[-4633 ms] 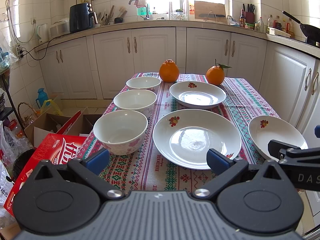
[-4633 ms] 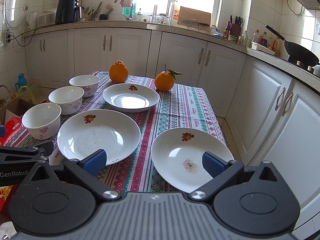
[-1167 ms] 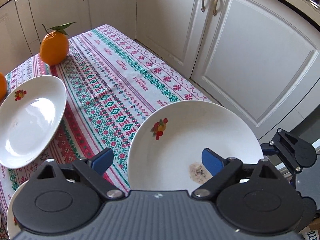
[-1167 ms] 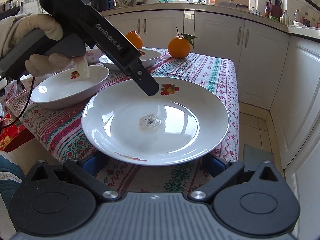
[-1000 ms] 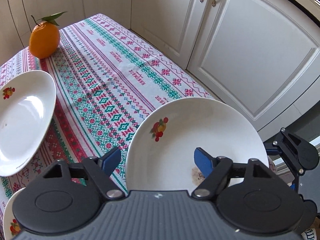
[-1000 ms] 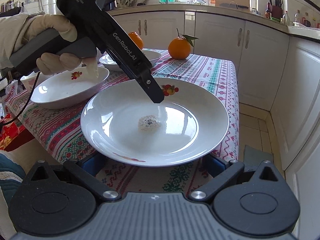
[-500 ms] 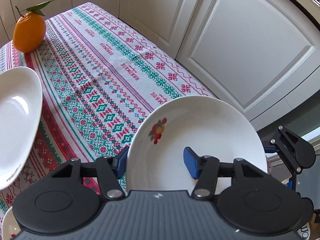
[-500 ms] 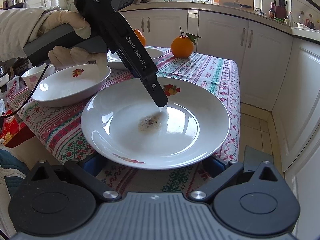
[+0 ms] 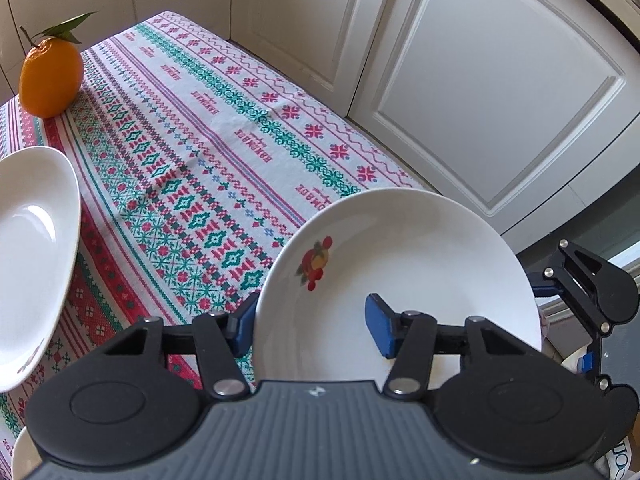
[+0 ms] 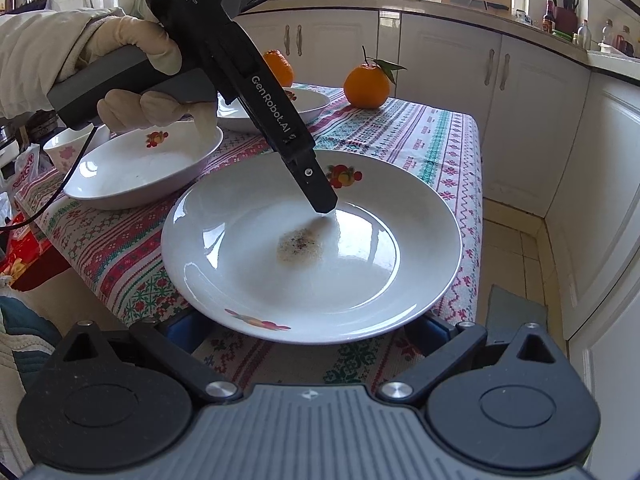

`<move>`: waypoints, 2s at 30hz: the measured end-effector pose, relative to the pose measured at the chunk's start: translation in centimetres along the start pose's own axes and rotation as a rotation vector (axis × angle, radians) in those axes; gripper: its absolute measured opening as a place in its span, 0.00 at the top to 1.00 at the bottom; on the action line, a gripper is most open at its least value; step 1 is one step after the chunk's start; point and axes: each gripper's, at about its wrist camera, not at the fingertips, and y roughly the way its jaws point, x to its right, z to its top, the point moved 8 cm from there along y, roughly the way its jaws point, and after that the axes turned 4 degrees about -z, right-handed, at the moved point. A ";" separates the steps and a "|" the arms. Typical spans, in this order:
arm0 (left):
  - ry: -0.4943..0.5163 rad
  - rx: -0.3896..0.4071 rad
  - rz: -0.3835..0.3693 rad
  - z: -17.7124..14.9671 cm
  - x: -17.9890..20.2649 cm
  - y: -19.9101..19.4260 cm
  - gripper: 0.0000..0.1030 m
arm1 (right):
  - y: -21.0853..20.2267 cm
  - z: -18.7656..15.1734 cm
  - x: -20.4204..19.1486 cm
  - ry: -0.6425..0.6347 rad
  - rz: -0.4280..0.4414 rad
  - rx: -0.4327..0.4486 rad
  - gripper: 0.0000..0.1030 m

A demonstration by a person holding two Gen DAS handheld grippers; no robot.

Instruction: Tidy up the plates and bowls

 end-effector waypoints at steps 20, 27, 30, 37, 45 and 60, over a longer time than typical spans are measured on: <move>-0.049 0.081 0.024 2.9 -2.5 -2.1 0.47 | 1.4 3.6 1.7 -0.092 0.028 0.007 0.00; -0.066 0.097 0.046 4.8 -4.8 -1.5 0.47 | 3.6 5.0 3.3 -0.093 0.044 0.007 0.00; -0.069 0.101 0.053 5.6 -5.6 -1.0 0.47 | 4.5 5.5 3.9 -0.096 0.045 0.006 0.00; -0.084 0.102 0.063 6.9 -7.4 0.1 0.47 | 6.3 6.3 4.9 -0.098 0.050 0.005 0.00; -0.092 0.104 0.072 7.8 -8.6 1.2 0.47 | 7.5 6.6 5.7 -0.088 0.050 0.002 0.00; -0.097 0.115 0.080 8.4 -9.4 2.2 0.49 | 8.6 6.5 6.5 -0.059 0.031 -0.001 0.00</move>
